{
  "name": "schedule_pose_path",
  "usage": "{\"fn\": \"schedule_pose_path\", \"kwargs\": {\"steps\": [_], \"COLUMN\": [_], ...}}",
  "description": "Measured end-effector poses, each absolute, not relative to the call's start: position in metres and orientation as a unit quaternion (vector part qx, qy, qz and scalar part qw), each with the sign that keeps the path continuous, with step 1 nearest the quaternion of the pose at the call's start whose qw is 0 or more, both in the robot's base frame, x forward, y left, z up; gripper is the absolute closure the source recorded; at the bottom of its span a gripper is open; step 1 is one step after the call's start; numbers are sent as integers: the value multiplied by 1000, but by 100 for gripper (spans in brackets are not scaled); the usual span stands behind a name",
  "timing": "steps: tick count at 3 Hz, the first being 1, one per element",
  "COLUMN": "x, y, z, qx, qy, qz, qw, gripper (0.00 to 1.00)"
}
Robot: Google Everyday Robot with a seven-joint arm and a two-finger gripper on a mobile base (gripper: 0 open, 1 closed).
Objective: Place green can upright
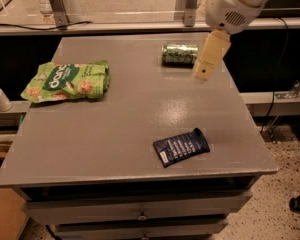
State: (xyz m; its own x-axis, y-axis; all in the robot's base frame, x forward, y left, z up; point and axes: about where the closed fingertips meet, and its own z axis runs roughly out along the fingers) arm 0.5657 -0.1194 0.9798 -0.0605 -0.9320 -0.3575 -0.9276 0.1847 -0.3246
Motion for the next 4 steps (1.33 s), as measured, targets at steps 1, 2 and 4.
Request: {"fn": "schedule_pose_path", "kwargs": {"steps": [1, 2, 4], "x": [608, 651, 723], "y": [-109, -108, -104], "z": [976, 967, 941], "qx": [-632, -621, -605], "qy": [729, 736, 752], "qz": [1, 5, 17], "qw": [263, 267, 259], "gripper": [0, 0, 0]}}
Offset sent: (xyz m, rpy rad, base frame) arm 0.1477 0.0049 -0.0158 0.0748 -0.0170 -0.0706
